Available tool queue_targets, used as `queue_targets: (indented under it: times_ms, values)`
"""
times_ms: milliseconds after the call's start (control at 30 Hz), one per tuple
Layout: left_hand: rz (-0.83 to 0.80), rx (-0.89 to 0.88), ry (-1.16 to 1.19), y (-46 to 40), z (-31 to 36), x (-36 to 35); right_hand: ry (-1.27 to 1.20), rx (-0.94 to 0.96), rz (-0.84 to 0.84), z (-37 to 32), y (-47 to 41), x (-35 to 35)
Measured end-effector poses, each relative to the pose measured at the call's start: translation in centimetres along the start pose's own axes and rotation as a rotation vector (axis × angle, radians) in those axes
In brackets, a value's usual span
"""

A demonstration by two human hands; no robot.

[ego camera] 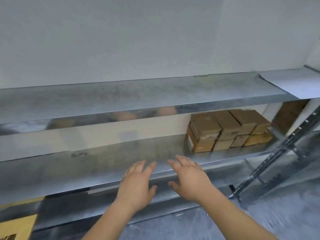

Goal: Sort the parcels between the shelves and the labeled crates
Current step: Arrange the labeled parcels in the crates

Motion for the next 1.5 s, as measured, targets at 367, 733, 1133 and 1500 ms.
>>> queue_targets:
  times_ms: [367, 733, 1133, 1500]
  values:
    - [-0.077, -0.121, -0.046, -14.5, 10.8, 1.6, -0.089, -0.166, 0.124, 15.8, -4.3, 6.5]
    - [-0.109, 0.017, 0.021, -27.1, 19.5, 0.0, 0.046, -0.059, 0.13, 27.0, -11.5, 8.5]
    - [0.188, 0.028, 0.424, -24.5, 19.7, -1.9, -0.335, 0.156, 0.447, 26.7, -10.7, 7.8]
    - [0.266, 0.168, 0.548, -18.5, 16.5, -1.2, -0.525, 0.238, 0.174, 22.7, -8.9, 7.7]
Point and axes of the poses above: each hand's wrist, its own y-axis away from the middle knuckle, its own x-axis out of the back of the hand, z = x × y, the point moved 4 cm from there along -y, towards the middle knuckle, and after that the axes turned 12 degrees about -z, right-handed, at the moved point
